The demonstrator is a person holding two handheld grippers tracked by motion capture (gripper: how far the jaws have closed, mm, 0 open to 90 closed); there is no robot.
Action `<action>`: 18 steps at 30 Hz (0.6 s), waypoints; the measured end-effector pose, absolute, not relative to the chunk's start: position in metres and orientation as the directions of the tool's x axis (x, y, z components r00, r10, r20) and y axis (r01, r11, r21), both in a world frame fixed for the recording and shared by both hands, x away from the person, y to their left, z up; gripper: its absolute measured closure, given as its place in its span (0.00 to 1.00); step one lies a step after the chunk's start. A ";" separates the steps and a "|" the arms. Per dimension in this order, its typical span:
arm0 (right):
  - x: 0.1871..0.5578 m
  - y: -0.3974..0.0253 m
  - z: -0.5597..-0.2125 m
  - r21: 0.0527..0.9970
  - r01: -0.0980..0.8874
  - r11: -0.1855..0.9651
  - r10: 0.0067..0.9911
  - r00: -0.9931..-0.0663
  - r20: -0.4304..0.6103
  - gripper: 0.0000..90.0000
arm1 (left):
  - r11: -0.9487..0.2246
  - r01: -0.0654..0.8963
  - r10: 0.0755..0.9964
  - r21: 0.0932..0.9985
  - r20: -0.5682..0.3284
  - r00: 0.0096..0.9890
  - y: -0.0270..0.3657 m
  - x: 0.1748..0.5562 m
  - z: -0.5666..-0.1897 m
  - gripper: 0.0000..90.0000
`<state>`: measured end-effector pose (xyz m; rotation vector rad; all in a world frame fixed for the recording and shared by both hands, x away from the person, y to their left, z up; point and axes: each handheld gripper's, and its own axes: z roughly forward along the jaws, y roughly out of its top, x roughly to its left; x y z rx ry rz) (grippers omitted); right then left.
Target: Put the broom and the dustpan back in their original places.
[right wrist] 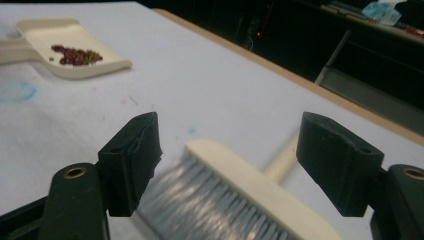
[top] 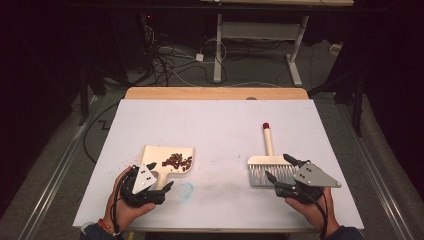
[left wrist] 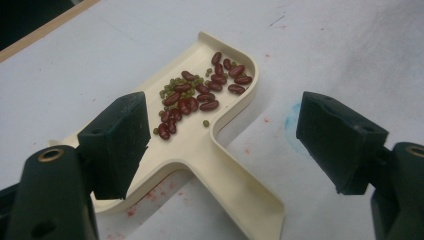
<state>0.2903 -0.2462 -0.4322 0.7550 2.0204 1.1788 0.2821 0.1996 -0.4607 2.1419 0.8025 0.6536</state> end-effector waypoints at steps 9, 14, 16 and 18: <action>0.282 -0.256 -0.455 0.887 0.202 0.415 0.774 -0.591 -0.228 0.24 | -0.544 0.322 0.704 0.775 0.212 0.678 0.196 0.282 -0.462 0.23; 0.279 -0.253 -0.453 0.886 0.181 0.427 0.763 -0.598 -0.245 0.25 | -0.550 0.317 0.703 0.773 0.223 0.676 0.196 0.281 -0.461 0.23; 0.278 -0.252 -0.452 0.891 0.173 0.419 0.761 -0.602 -0.241 0.25 | -0.554 0.316 0.700 0.770 0.227 0.677 0.195 0.281 -0.462 0.23; 0.276 -0.252 -0.451 0.894 0.167 0.415 0.763 -0.599 -0.242 0.25 | -0.555 0.314 0.699 0.770 0.227 0.679 0.194 0.281 -0.462 0.23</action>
